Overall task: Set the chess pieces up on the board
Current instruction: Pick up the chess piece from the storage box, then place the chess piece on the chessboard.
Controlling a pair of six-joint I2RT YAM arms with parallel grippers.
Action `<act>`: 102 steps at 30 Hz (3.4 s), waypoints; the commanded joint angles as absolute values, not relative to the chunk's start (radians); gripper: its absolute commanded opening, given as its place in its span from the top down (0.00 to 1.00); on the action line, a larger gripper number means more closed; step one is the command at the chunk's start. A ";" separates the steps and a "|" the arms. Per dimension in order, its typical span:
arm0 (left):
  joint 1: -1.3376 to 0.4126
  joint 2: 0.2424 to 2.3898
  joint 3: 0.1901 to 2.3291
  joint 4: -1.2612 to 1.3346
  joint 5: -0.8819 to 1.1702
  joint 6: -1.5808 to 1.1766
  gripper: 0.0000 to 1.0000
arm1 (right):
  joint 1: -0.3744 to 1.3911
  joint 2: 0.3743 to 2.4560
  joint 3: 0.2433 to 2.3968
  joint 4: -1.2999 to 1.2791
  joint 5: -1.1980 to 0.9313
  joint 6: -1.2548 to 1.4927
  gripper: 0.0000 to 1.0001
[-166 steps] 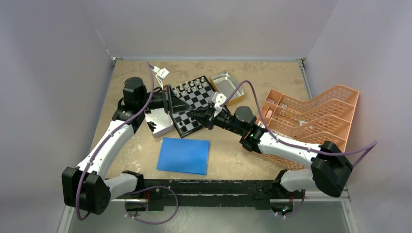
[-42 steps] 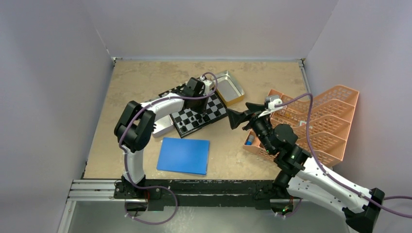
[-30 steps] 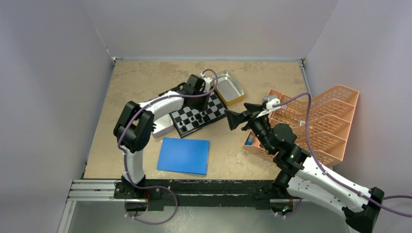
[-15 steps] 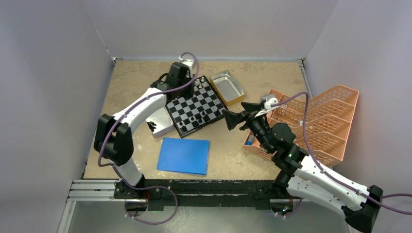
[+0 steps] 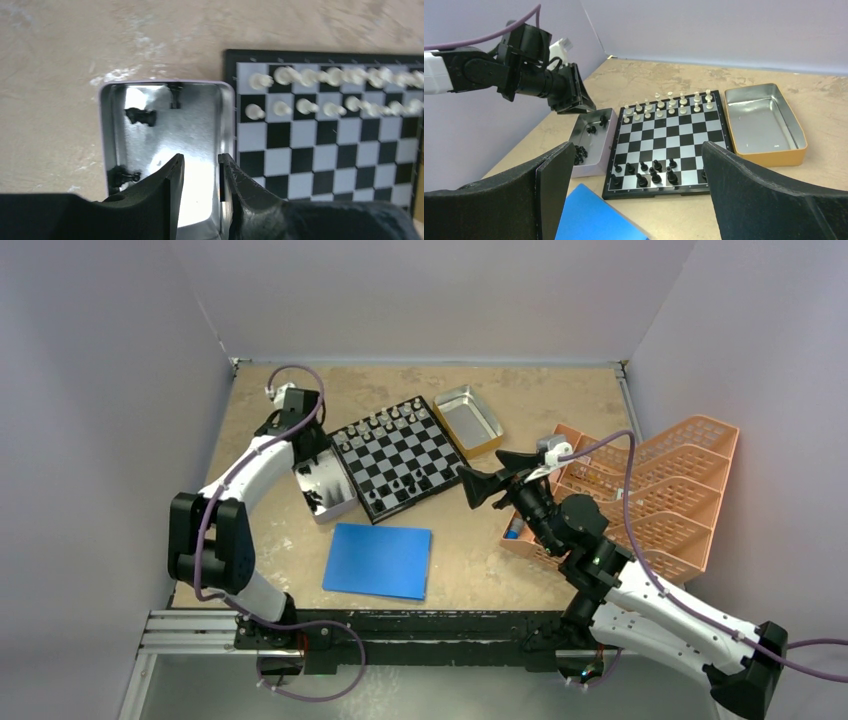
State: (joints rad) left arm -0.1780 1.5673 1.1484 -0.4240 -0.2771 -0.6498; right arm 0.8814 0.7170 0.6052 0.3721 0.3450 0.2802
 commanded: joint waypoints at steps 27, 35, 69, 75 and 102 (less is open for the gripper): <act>-0.103 1.779 1.116 -0.222 -0.357 -0.769 0.73 | 0.881 0.659 0.613 0.411 0.347 0.259 0.01; -0.094 1.818 1.124 -0.215 -0.347 -0.759 0.73 | 0.880 0.640 0.610 0.389 0.366 0.251 0.01; -0.089 1.523 1.096 -0.424 -0.085 -0.617 0.96 | 0.879 0.670 0.596 0.360 0.480 0.265 0.01; -0.089 1.431 1.092 -0.462 0.137 -0.479 0.97 | 0.879 0.728 0.626 0.361 0.403 0.212 0.01; -0.415 1.454 1.232 -0.757 0.667 -0.165 1.00 | 0.880 1.106 0.563 0.679 -0.215 -0.492 0.38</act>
State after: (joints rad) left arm -0.3725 1.4746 1.1934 -0.7452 0.5816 -0.1825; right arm 0.8799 1.0817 0.5091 0.5816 -0.0978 -0.2859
